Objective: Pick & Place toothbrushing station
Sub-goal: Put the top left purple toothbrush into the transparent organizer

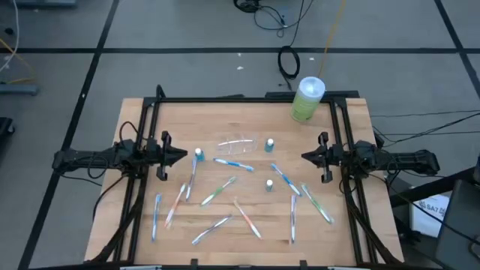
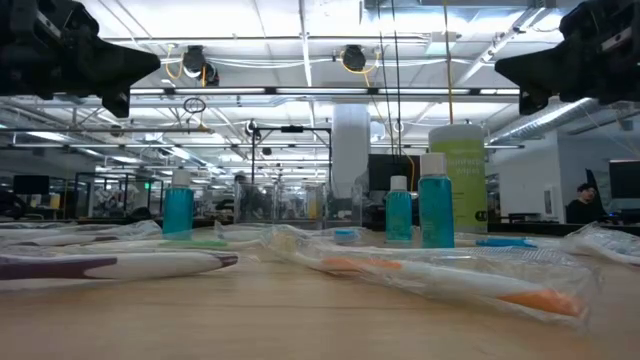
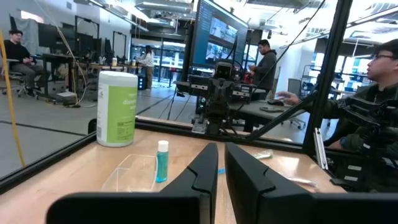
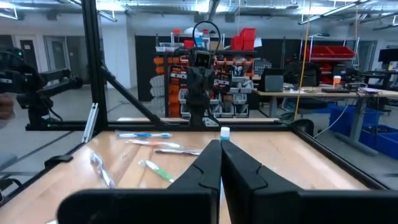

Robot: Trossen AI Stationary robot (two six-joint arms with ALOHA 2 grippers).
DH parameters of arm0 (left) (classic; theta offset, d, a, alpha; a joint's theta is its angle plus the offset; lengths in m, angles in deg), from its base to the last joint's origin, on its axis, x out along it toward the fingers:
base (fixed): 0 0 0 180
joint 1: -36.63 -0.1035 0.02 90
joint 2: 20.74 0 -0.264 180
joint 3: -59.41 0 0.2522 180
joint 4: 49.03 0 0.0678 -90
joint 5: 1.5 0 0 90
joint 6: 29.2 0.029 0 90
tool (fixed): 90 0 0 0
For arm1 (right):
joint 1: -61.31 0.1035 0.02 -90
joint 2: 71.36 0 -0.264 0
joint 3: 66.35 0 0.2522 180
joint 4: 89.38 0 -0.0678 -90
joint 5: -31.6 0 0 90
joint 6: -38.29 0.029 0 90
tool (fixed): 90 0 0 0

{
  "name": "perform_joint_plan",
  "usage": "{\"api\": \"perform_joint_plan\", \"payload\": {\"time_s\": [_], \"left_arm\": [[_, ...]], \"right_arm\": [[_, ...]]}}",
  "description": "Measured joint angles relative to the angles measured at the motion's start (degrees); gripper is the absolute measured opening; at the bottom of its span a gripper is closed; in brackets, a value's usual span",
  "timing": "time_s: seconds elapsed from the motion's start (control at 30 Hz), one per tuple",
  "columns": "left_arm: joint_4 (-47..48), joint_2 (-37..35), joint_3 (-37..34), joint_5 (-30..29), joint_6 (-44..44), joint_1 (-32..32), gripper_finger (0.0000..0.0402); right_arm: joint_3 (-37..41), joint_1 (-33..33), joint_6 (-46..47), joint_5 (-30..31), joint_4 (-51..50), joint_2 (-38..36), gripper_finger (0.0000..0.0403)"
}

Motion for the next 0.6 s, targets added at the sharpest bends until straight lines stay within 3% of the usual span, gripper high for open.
{"api": "perform_joint_plan", "payload": {"time_s": [0.3,0.43,0.6], "left_arm": [[-0.07,0.00,0.00,-4.69,-2.77,0.02,0.0037],[-0.01,0.00,0.01,-4.64,-5.03,0.02,0.0037],[-0.35,0.00,0.31,-5.12,-3.58,0.02,0.0047]], "right_arm": [[0.01,0.00,-4.41,0.00,1.83,1.68,0.0000],[0.01,0.00,-3.28,0.34,8.73,3.82,0.0002],[0.01,0.53,-0.52,0.23,15.37,9.20,0.0036]]}}
